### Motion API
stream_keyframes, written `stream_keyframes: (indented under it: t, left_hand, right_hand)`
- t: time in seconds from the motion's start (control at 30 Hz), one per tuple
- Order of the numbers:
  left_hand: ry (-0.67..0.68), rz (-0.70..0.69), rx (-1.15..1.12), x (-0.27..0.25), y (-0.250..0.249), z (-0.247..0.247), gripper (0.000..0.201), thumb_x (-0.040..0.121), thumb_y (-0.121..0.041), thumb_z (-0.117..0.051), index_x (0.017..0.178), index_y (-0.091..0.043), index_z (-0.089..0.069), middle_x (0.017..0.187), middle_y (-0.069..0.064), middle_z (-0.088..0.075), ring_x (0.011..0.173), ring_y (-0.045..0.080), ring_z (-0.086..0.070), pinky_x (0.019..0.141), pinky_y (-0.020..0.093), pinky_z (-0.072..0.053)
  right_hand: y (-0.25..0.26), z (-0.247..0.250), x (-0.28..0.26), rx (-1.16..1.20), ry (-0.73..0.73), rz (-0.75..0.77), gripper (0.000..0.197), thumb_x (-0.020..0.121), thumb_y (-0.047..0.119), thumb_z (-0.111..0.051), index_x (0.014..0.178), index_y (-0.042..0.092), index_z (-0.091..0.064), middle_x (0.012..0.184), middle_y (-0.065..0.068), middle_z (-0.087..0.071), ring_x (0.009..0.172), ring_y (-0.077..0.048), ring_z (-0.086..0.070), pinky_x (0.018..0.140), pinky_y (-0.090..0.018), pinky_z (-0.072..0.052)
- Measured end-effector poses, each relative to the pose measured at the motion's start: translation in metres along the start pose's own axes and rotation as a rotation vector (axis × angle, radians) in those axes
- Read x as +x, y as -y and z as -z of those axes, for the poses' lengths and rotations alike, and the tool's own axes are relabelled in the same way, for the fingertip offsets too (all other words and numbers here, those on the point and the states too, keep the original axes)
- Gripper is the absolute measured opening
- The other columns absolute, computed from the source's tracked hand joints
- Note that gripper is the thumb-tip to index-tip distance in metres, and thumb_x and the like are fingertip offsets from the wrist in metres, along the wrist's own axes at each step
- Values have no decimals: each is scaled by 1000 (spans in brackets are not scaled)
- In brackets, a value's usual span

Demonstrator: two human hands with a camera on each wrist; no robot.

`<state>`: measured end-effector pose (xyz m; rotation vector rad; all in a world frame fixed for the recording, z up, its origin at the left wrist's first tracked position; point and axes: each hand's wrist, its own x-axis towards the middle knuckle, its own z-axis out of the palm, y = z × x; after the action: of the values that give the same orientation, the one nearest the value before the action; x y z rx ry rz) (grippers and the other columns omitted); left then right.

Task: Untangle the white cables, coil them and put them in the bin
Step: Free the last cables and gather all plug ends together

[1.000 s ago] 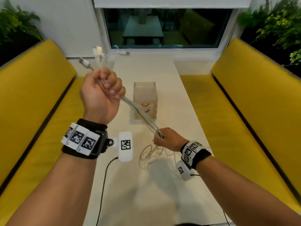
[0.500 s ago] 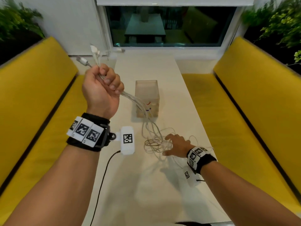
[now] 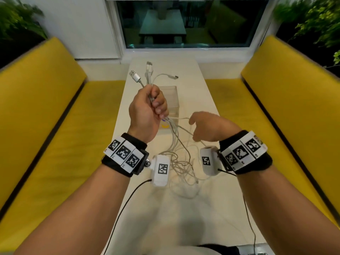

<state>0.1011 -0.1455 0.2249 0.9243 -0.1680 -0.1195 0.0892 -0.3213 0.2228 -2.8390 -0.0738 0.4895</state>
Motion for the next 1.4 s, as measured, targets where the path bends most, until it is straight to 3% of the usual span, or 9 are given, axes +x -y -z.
stream_keyframes:
  t: [0.13,0.23,0.37,0.53,0.77,0.9,1.03,1.23,1.4]
  left_hand:
    - [18,-6,-34,-2,-2,4,28,98,-24,-33,71,-20,-35,60,-2,-24,50,13,-20,47,28,-21]
    - [112,21,-37,-8,2,-4,29,99,-27,-33,71,-18,-35,62,1,-18,52,16,-16,47,29,-19]
    - [254,119,-53,-11,-2,-8,38,104,-34,-27,70,-18,-35,61,-1,-16,50,14,-14,47,29,-15]
    - [209,86,-10,-5,-23,17,39,105,-34,-27,69,-21,-35,55,-7,-19,47,10,-10,43,25,-14]
    - [75,20,-40,-4,-40,40,40,106,-35,-29,68,-24,-37,54,-9,-25,47,9,-12,40,21,-18]
    - [13,56,10,-4,-28,50,38,107,-37,-31,73,-23,-41,54,-10,-25,48,10,-10,39,21,-16]
    - [-9,143,71,-6,-1,60,35,108,-35,-31,79,-22,-45,54,-10,-23,43,6,-15,40,23,-12]
    - [-17,236,157,-18,38,64,33,109,-30,-28,82,-20,-44,52,-10,-25,41,5,-15,40,23,-11]
    - [-39,255,138,-21,49,65,31,107,-27,-28,81,-20,-43,53,-9,-21,49,12,-7,43,23,-8]
  right_hand:
    - [-1,6,-8,557,-179,200,51,80,17,-79,124,22,-53,118,3,-58,109,-16,-57,77,-22,-47]
    - [18,-14,-13,748,-5,432,81,73,24,-89,141,27,-45,136,8,-54,128,-5,-49,91,-15,-43]
    - [33,-43,-1,892,-48,537,20,78,12,-84,91,8,-70,89,-2,-75,85,-7,-67,82,-27,-52]
    - [6,-76,24,957,-8,314,34,82,22,-81,76,-2,-58,56,-8,-50,50,-20,-48,53,-31,-40]
    - [-33,-135,38,701,203,86,42,68,50,-83,56,22,-54,50,-4,-52,48,-20,-48,61,-35,-44]
    - [-34,-124,35,506,347,202,33,70,43,-87,79,17,-68,72,-4,-68,67,-16,-62,72,-32,-48]
    - [-21,-96,30,533,402,293,85,65,27,-93,138,28,-49,130,3,-60,122,-15,-56,104,-33,-45]
    - [-21,-59,31,1150,443,386,122,44,44,-98,148,17,-40,136,-13,-57,122,-20,-55,85,-22,-50]
    - [-24,-50,34,1164,-95,194,50,80,40,-78,123,19,-64,116,-1,-72,104,-9,-66,86,-27,-43]
